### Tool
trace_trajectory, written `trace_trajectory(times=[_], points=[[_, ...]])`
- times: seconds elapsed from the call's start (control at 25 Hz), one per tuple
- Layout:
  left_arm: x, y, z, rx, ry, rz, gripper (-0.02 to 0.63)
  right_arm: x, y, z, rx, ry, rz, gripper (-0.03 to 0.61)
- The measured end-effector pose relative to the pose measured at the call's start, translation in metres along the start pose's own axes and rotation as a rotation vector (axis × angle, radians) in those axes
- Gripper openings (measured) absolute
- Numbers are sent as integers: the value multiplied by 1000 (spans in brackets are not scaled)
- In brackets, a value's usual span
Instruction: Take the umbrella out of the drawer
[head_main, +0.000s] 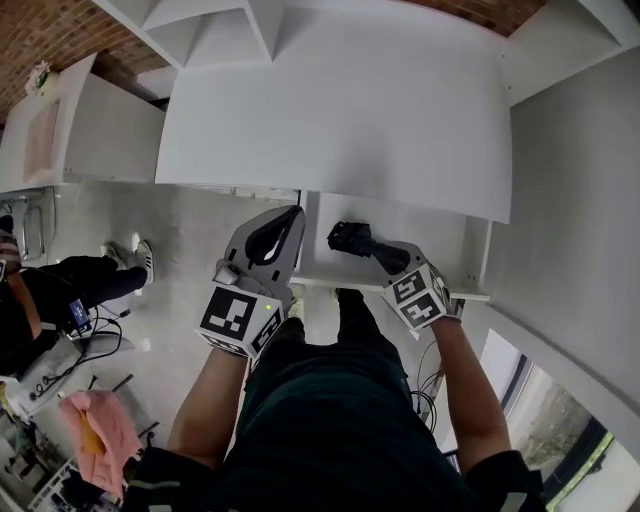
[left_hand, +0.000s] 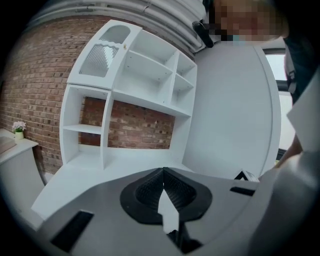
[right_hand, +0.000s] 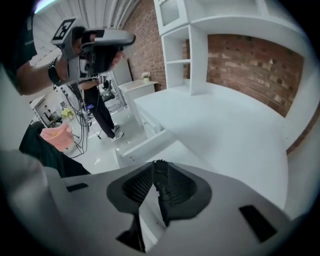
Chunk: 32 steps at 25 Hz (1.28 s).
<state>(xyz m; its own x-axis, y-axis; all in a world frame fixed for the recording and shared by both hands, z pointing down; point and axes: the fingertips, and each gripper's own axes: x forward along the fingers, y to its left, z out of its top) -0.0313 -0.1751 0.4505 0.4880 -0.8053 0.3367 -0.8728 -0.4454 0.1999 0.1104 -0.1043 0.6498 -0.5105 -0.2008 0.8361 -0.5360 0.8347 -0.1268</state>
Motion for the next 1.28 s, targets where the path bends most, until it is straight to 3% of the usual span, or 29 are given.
trace_trajectory(times=[0.36, 0.84, 1.28], points=[[26, 1, -30, -26, 57, 73, 6, 89, -15, -76, -162, 230, 150, 137], [25, 14, -67, -97, 130, 163, 6, 156, -11, -128, -239, 373, 255, 238], [14, 25, -80, -136, 158, 210, 6, 187, -9, -145, -327, 455, 206, 258]])
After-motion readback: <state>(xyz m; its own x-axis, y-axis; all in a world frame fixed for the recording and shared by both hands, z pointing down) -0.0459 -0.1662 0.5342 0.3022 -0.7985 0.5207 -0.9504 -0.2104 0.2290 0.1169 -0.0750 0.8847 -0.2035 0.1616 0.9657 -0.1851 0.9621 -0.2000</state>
